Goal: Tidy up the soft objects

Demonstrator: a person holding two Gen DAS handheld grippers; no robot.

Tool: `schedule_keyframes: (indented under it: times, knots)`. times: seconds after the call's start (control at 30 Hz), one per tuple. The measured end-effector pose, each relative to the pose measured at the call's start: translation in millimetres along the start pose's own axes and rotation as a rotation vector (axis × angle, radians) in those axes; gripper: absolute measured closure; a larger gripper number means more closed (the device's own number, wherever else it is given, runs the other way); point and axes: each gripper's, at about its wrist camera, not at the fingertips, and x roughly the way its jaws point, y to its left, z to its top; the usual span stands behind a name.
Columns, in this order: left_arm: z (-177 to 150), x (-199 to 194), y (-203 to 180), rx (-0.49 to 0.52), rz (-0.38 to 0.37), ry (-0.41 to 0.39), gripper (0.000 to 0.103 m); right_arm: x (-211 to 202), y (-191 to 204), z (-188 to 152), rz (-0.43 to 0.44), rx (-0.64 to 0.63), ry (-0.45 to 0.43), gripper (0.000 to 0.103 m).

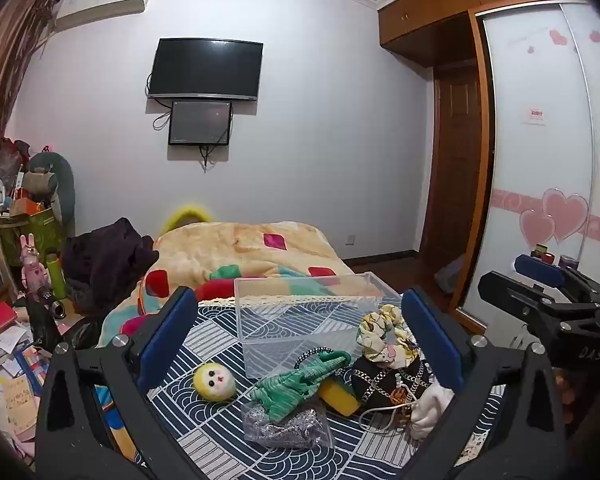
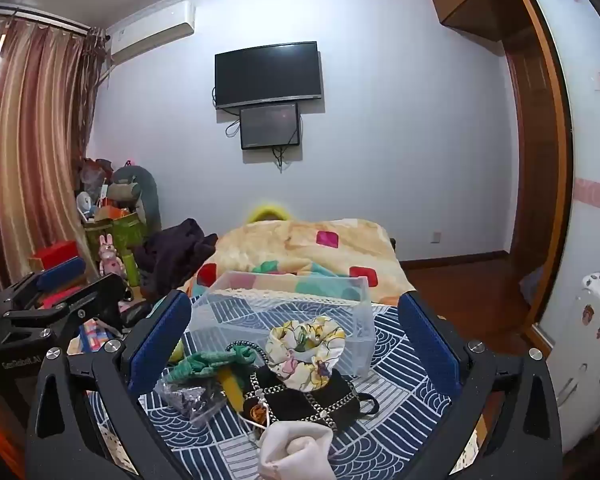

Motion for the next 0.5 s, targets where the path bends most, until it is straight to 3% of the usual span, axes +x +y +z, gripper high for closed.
schedule_keyframes:
  times: [0.3, 0.5]
  knots:
    - [1.4, 9.6, -3.1, 0.007, 0.023, -0.012, 0.000, -1.3, -2.3, 1.5, 0.004, 0.014, 0.000, 0.000]
    - [1.5, -3.4, -7.0, 0.027, 0.000, -0.026, 0.000, -4.4, -5.0, 0.4, 0.009, 0.036, -0.006, 0.000]
